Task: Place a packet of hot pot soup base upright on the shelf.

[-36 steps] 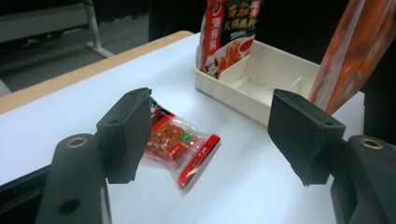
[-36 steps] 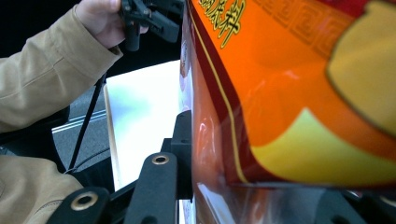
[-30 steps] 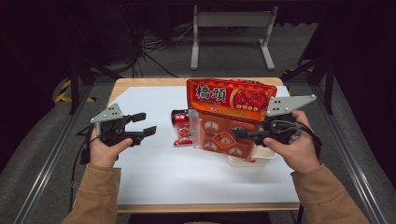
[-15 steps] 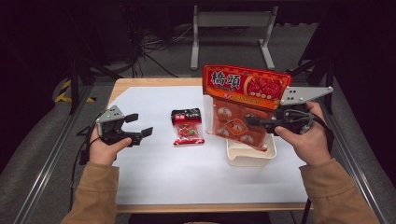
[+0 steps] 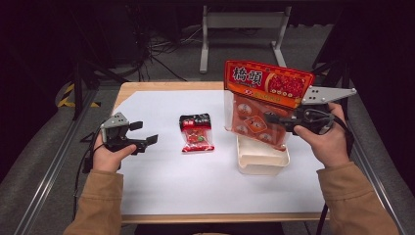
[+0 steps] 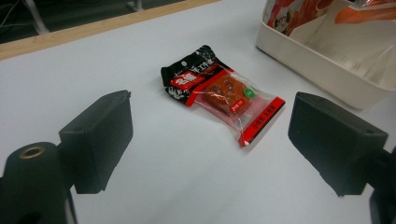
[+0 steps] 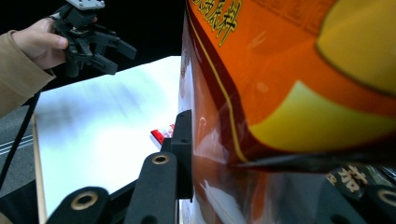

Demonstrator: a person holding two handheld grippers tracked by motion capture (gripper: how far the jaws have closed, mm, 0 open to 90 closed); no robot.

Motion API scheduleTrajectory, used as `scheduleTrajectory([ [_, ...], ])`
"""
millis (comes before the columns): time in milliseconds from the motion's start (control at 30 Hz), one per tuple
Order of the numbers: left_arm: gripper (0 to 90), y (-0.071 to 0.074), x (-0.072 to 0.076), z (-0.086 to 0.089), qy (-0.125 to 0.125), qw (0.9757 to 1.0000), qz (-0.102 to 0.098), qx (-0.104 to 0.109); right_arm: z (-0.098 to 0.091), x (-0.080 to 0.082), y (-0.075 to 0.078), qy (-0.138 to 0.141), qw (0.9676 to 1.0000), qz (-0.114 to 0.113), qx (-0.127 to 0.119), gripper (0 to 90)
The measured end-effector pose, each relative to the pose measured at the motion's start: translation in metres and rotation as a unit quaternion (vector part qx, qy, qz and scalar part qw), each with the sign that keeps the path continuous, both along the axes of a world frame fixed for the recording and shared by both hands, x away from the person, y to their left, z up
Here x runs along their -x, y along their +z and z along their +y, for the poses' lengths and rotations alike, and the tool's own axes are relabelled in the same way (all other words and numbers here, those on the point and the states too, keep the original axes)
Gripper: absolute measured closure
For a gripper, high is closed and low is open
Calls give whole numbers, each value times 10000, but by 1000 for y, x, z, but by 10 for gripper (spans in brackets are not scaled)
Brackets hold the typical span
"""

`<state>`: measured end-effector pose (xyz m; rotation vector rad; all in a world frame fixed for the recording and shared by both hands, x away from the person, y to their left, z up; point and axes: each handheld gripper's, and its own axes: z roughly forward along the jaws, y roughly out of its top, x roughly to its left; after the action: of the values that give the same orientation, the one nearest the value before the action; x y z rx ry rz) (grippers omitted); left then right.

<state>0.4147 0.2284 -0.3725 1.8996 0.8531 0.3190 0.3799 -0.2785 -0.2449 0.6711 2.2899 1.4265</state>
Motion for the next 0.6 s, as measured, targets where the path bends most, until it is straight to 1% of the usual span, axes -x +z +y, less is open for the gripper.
scheduleTrajectory([
  [33, 150, 0, 0, 0, -1, 10000, -3, -2, -1, -1, -1, -27, 10000, 9, -13, 705],
  [100, 149, -1, 0, 1, 28, 10000, 64, -32, -3, -2, -3, -73, 10000, -22, -11, 705],
  [133, 149, -1, -1, 1, 26, 10000, 47, -53, -4, -2, -4, -96, 9999, -22, -28, 705],
  [167, 148, -2, -1, 1, 41, 10000, 82, 20, -5, -3, -5, -122, 9999, -28, -42, 705],
  [233, 137, -2, -1, 2, 26, 9999, 93, 33, -7, -4, -8, -184, 9998, -42, -88, 705],
  [400, 117, -3, -1, 3, 44, 10000, 47, 23, -12, -8, -16, -322, 9993, -40, -179, 705],
  [433, 112, -4, -1, 3, 51, 10000, 71, 43, -14, -9, -20, -402, 9990, -36, -206, 705],
  [600, 107, -6, -2, 2, 31, 9999, 93, 36, -18, -12, -27, -527, 9983, -36, -237, 705],
])
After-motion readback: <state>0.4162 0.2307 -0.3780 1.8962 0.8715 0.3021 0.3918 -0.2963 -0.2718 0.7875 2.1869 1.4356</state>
